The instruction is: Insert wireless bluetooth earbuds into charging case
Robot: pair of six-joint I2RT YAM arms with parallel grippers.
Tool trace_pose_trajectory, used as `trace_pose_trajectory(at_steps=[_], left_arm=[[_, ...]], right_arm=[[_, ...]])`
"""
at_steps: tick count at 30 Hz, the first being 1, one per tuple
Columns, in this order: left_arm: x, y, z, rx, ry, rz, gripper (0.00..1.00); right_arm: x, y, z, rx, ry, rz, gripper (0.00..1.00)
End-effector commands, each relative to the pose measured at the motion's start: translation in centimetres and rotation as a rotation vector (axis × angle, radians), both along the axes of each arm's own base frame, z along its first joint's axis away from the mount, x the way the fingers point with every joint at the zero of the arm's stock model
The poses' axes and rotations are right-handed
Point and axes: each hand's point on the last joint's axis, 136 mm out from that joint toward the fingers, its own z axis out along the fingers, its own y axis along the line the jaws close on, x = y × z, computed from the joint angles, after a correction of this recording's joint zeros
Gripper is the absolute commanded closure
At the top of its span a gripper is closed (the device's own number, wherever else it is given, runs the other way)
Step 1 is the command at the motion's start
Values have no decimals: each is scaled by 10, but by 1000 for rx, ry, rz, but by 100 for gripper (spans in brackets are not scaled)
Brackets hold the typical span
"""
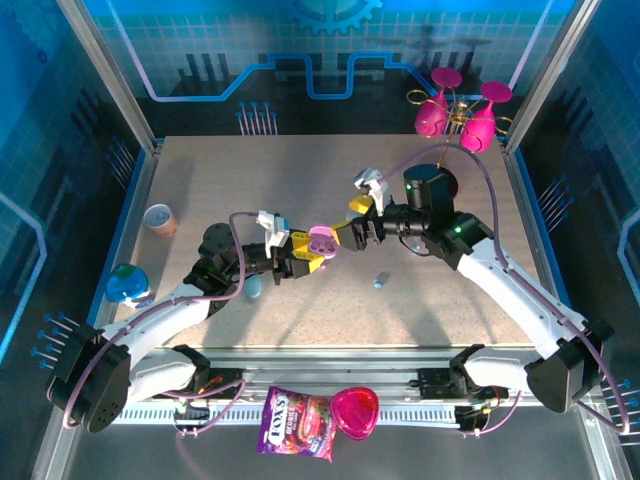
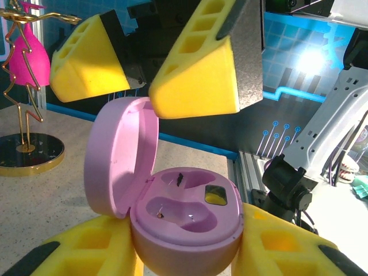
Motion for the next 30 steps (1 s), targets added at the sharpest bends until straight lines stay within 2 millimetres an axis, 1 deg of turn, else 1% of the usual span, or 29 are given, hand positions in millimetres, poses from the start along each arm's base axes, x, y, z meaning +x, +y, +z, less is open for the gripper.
trace_pose_trajectory(at_steps=[1,2,5,8,12,13,19,21,22,23,24,28,30], left_arm=[[-8,-4,16,-21,-89,-49,77],[-8,-4,16,-20,-91,-46,77],[-6,-4,15,-20,-92,-39,77],[-4,-4,14,-21,-97,-28,77],[-2,-1,13,-22,-98,-10,77],[-2,-1,12,-21,-94,-10,77],[-3,-4,15,-33,-66,-45,77],[-3,-5,16,-34,-55,-50,77],[-4,-5,17,-34,-50,-53,77],[-5,-5,18,-35,-49,-56,77],[-5,-5,19,-37,-50,-57,77],[-6,-4,20,-35,-44,-55,77],[-6,-4,19,-33,-43,-55,77]], right_arm=[[-11,0,19,72,-61,63,5],[-18,2,22,97,-61,95,0],[-27,5,28,140,-66,141,0],[-26,2,26,146,-71,127,0],[-26,-1,20,144,-59,111,0],[-26,-1,19,146,-61,113,2],[-29,7,12,125,-74,159,40],[-29,10,9,101,-87,174,49],[-28,12,7,85,-96,173,56],[-26,13,5,75,-100,170,62],[-25,13,5,69,-103,170,64],[-24,16,4,58,-118,186,66],[-27,19,5,67,-120,209,71]])
